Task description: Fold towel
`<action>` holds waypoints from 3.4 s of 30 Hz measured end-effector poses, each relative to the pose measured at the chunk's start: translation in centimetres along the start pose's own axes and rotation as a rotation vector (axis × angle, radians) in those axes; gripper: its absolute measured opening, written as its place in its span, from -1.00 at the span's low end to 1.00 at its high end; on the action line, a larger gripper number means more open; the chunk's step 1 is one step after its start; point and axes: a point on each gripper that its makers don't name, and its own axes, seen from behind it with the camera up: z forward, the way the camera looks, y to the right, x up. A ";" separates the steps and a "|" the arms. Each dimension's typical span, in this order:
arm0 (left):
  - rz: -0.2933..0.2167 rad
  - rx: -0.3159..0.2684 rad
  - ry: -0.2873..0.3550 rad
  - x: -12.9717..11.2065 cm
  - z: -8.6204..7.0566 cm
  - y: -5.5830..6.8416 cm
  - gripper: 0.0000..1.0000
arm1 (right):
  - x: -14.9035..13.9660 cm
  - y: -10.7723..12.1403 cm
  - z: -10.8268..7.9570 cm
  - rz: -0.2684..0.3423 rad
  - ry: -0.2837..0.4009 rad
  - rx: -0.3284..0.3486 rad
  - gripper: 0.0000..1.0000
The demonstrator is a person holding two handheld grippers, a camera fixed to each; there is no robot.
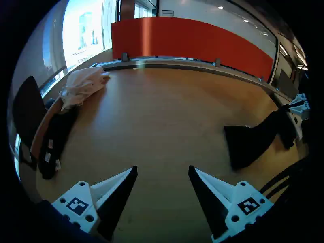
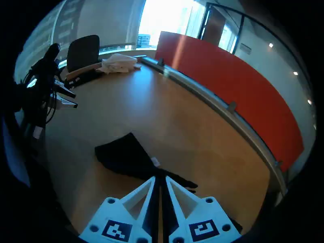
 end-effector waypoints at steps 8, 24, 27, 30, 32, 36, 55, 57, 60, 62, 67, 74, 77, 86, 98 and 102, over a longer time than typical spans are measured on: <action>0.002 0.000 0.000 0.0 0.0 0.2 0.87 | 0.4 -0.7 0.8 -0.015 0.004 0.021 0.14; -0.007 0.006 0.008 0.1 -0.3 -0.3 0.87 | 3.6 -4.5 3.3 -0.056 0.044 0.102 0.29; -0.008 0.009 0.009 0.1 -0.3 -0.4 0.87 | 4.1 -5.3 3.7 -0.060 0.050 0.119 0.31; -0.006 0.012 0.010 0.0 -0.4 -0.6 0.87 | 4.3 -6.0 4.2 -0.064 0.049 0.132 0.34; -0.008 0.015 0.011 -0.1 -0.5 -0.8 0.87 | 4.5 -6.6 4.7 -0.064 0.049 0.143 0.36; -0.015 0.020 0.011 -0.3 -0.7 -1.3 0.87 | 4.7 -8.5 6.0 -0.058 0.046 0.179 0.40; -0.039 0.044 0.005 -1.1 -1.0 -3.2 0.87 | 2.2 -12.2 8.2 -0.020 -0.032 0.239 0.70; -0.035 0.042 0.007 -1.0 -1.0 -3.1 0.87 | 2.0 -12.0 8.1 -0.016 -0.035 0.233 0.70; -0.031 0.039 0.010 -0.8 -1.0 -3.0 0.87 | 1.5 -12.0 8.1 -0.010 -0.042 0.227 0.71; -0.031 0.038 0.010 -0.8 -1.0 -2.9 0.87 | 1.1 -12.1 8.1 -0.006 -0.046 0.224 0.71; -0.031 0.037 0.010 -0.7 -1.0 -2.9 0.87 | -0.3 -12.4 8.3 0.007 -0.067 0.215 0.70; -0.028 0.036 0.009 -0.8 -1.1 -2.9 0.87 | -3.2 -12.9 8.7 0.035 -0.108 0.204 0.70; -0.028 0.035 0.009 -0.8 -1.1 -2.9 0.87 | -4.3 -13.0 8.8 0.051 -0.122 0.195 0.70; -0.024 0.031 0.010 -0.7 -1.0 -2.6 0.87 | -7.0 -12.9 8.7 0.087 -0.160 0.173 0.69; -0.023 0.029 0.010 -0.7 -1.0 -2.5 0.87 | -10.4 -13.6 9.0 0.121 -0.217 0.163 0.64; -0.024 0.028 0.009 -0.8 -1.0 -2.5 0.87 | -11.3 -13.9 9.0 0.130 -0.232 0.165 0.56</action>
